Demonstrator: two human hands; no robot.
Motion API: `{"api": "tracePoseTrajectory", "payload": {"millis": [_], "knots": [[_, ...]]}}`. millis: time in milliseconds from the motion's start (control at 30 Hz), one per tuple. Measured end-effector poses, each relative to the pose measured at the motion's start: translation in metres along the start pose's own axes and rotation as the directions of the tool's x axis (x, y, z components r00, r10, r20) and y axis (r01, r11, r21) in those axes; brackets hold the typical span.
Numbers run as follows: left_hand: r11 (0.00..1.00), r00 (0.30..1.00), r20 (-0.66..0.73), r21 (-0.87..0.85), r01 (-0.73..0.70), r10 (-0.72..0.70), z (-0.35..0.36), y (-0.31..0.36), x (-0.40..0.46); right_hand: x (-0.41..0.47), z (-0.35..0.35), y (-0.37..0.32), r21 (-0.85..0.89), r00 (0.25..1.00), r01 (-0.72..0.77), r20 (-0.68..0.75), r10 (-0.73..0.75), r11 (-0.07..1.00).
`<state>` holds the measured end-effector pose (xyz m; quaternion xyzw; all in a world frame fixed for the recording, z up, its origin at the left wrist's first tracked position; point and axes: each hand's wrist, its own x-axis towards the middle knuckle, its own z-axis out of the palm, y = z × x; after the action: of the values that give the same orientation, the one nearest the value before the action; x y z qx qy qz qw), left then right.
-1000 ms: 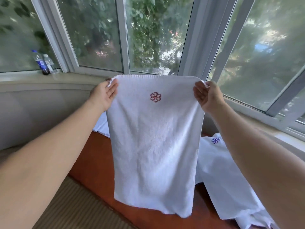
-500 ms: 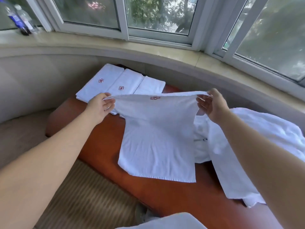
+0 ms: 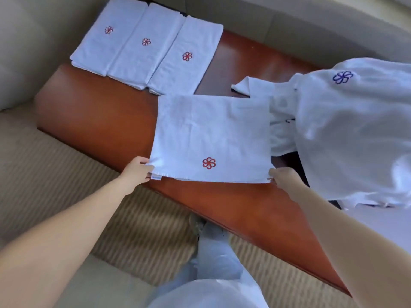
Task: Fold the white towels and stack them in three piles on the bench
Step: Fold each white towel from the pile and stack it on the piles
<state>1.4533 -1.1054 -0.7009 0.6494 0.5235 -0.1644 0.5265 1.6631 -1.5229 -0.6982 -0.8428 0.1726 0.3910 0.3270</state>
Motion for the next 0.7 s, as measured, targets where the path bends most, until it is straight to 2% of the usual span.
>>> {"api": "tracePoseTrajectory", "payload": {"millis": [100, 167, 300, 433, 500, 600, 667, 700], "knots": [[0.993, 0.996, -0.075, 0.113, -0.041, 0.049, 0.009, -0.006, 0.002, 0.002, 0.006, 0.014, -0.188, 0.995, 0.089, -0.029, -0.097, 0.978], [0.995, 0.996, -0.083, 0.091, -0.03, 0.037, 0.013, -0.009, 0.003, 0.004, 0.011, 0.024, -0.232, 0.987, 0.132, -0.064, -0.15, 0.964], [0.999, 0.996, -0.079, 0.034, 0.04, -0.037, 0.021, -0.012, 0.006, 0.007, 0.021, 0.036, -0.177, 0.986, 0.118, -0.097, -0.136, 0.977], [0.989, 0.994, -0.003, -0.096, 0.11, -0.111, 0.021, -0.016, 0.012, 0.012, 0.03, 0.036, -0.003, 0.995, 0.052, -0.087, -0.052, 0.999], [0.99, 0.997, -0.01, -0.117, 0.079, -0.08, 0.021, -0.017, 0.015, 0.014, 0.03, 0.034, 0.045, 0.995, 0.025, -0.096, -0.02, 0.999], [0.999, 0.999, -0.043, -0.043, -0.008, 0.006, 0.022, -0.014, 0.02, 0.01, 0.027, 0.03, 0.031, 0.995, 0.033, -0.095, -0.03, 0.999], [0.999, 0.999, 0.002, -0.04, -0.037, 0.037, 0.021, -0.001, 0.021, 0.01, 0.024, 0.019, -0.059, 0.995, 0.053, -0.081, -0.058, 0.997], [0.996, 0.998, 0.042, -0.084, -0.039, 0.043, 0.02, 0.01, 0.021, 0.01, 0.022, 0.007, -0.037, 0.997, 0.047, -0.064, -0.05, 0.998]]}}
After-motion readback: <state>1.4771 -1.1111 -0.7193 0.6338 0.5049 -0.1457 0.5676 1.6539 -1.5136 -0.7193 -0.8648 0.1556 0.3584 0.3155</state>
